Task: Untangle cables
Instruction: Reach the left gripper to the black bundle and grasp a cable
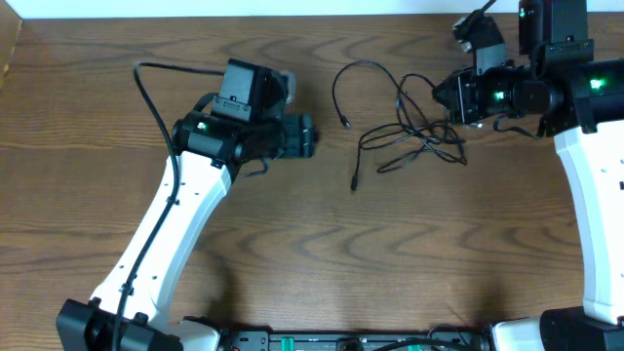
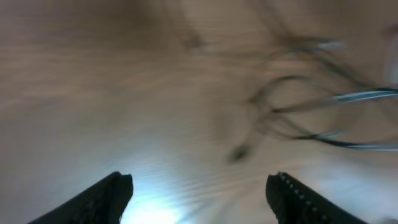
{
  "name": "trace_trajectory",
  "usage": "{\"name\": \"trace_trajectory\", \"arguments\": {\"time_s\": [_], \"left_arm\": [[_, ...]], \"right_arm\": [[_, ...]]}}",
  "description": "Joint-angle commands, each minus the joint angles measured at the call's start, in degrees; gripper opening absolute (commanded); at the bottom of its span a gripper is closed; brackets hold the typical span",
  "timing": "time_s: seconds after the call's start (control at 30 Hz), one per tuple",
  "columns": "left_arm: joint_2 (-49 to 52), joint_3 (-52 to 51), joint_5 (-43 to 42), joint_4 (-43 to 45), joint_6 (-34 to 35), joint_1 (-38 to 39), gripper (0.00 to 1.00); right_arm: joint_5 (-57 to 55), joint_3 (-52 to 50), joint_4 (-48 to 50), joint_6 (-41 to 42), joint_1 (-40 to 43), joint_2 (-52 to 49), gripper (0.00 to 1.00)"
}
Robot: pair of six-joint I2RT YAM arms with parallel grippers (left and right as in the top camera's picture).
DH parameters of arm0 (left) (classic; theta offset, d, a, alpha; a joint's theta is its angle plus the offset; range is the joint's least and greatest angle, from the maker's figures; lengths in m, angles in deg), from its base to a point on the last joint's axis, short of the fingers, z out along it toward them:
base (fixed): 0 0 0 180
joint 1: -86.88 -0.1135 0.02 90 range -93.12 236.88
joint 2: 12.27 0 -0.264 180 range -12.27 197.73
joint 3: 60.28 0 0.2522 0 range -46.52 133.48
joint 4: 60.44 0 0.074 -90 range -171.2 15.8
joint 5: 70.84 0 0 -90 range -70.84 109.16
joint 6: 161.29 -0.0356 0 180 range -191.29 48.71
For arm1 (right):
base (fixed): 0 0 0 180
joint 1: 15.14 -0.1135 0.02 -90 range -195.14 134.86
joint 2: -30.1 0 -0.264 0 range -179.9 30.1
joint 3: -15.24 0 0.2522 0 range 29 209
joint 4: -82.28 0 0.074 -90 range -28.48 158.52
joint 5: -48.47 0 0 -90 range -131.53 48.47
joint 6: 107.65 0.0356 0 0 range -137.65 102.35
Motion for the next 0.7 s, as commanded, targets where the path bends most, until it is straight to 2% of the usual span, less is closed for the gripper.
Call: {"name": "trace_trajectory", "arguments": {"time_s": [0.0, 0.1, 0.17, 0.27, 0.47, 0.67], "left_arm": [[0.79, -0.28, -18.88, 4.15, 0.76, -0.02, 0.75], [1.6, -0.28, -19.54, 7.1, 2.14, 0.5, 0.76], [2.25, -0.28, -19.8, 8.63, 0.61, 1.33, 0.82], [4.09, -0.28, -25.07, 11.85, -3.65, 3.26, 0.86], [8.04, -0.28, -27.06, 17.46, 2.27, 5.6, 0.86], [10.6, -0.28, -28.7, 18.47, 1.64, 7.87, 0.85]], "right_arm": [[-3.76, 0.5, -0.31, 2.82, 0.04, 0.07, 0.01], [-3.58, 0.5, -0.37, 2.82, 0.02, 0.07, 0.01], [-1.86, 0.5, -0.37, 2.8, 0.02, 0.07, 0.01], [2.54, 0.5, -0.35, 1.86, 0.04, 0.07, 0.01], [4.46, 0.5, -0.48, 0.68, 0.04, 0.07, 0.01], [4.46, 0.5, -0.52, 0.68, 0.04, 0.07, 0.01]]}}
